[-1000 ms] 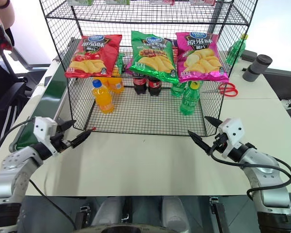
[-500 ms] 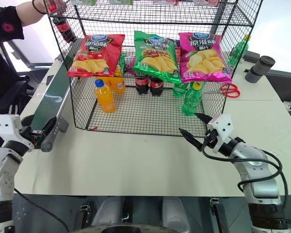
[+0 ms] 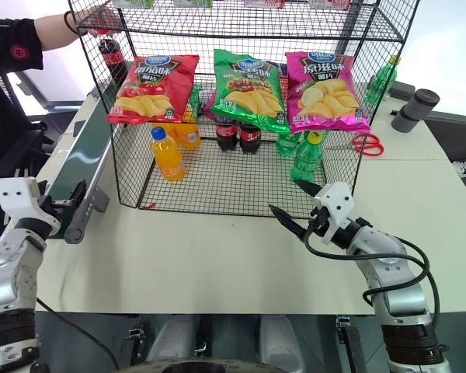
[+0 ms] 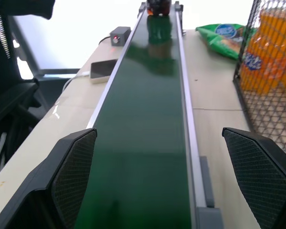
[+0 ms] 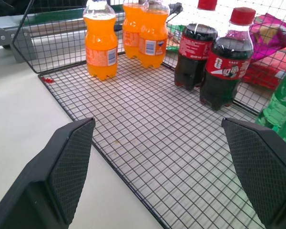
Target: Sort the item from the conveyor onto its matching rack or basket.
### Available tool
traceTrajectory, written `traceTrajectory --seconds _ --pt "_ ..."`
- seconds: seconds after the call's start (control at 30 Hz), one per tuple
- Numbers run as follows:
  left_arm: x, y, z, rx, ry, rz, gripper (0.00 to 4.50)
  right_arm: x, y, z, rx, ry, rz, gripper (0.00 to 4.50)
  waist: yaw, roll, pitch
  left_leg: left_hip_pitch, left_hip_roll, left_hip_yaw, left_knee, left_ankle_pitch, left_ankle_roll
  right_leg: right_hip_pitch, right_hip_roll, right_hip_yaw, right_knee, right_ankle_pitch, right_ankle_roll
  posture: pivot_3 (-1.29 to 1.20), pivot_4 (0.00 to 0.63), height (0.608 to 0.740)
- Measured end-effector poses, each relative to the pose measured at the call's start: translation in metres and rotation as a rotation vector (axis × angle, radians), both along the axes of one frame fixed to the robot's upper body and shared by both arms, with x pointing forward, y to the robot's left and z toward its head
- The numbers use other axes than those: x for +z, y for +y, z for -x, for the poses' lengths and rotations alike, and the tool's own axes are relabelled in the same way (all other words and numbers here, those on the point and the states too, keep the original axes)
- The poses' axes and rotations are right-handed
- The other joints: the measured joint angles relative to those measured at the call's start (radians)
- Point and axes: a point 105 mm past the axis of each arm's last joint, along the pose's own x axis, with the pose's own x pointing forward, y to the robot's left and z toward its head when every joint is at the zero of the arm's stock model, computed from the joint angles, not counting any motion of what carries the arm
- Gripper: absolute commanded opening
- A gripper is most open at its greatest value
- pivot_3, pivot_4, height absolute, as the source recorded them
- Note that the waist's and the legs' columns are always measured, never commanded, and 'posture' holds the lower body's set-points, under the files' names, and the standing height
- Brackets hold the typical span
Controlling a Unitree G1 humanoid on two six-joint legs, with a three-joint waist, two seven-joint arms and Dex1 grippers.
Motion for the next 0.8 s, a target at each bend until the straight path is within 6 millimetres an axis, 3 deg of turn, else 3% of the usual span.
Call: traceTrajectory --seconds 0.33,0.47,0.8 --pt "0.0 0.005 -0.001 -0.002 -0.042 0.002 4.5 -0.001 0.009 0.0 0.019 0.013 -0.016 4.43 -0.001 0.0 0.0 0.0 0.0 0.0 0.0 0.0 0.0 0.0 0.0 0.0 0.0 0.0 0.0 0.0 0.15 0.74" --pt "0.008 0.001 -0.004 -0.019 -0.09 -0.007 4.5 0.002 0.013 -0.001 0.034 0.002 -0.022 4.43 0.001 0.0 0.0 0.0 0.0 0.0 0.0 0.0 0.0 0.0 -0.001 0.0 0.0 0.0 0.0 0.0 0.15 0.74" --pt "0.004 -0.005 -0.009 -0.02 -0.108 0.029 4.5 0.006 0.023 0.005 0.089 0.016 -0.053 4.43 0.0 0.0 0.0 0.0 0.0 0.0 0.0 0.0 0.0 0.0 -0.001 0.0 0.0 0.0 0.0 0.0 0.15 0.74"
